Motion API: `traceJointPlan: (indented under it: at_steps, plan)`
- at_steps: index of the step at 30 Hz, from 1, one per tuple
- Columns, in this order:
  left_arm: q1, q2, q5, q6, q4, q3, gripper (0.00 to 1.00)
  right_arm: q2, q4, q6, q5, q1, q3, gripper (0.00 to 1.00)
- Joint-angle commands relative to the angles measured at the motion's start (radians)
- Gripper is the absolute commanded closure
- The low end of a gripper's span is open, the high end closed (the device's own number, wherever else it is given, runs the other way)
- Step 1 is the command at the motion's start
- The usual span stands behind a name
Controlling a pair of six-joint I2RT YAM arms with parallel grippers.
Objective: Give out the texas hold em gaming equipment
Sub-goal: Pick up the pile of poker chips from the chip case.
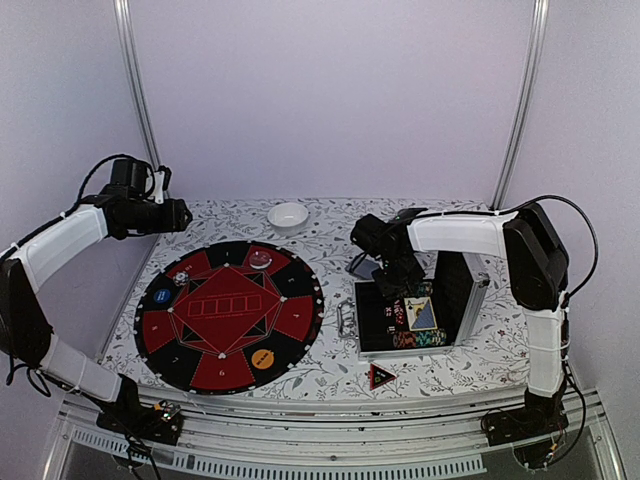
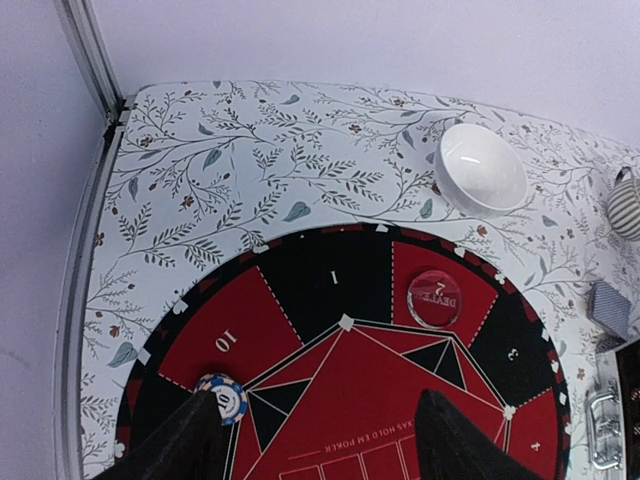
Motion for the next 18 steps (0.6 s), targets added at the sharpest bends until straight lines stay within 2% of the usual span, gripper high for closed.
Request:
traceJointPlan:
  at_steps: [1,12,18]
  plan:
    - [-0.011,0.006,0.009,0.015,-0.004,0.012,0.31,0.017,-0.005,0.009,0.001,0.001,0.014,0.56]
    - [-0.011,0.005,0.009,0.017,-0.004,0.010,0.31,0.014,0.002,0.027,0.030,-0.002,-0.008,0.57]
    - [-0.011,0.007,0.013,0.017,-0.004,0.012,0.31,0.008,-0.005,0.032,0.058,-0.002,0.014,0.54]
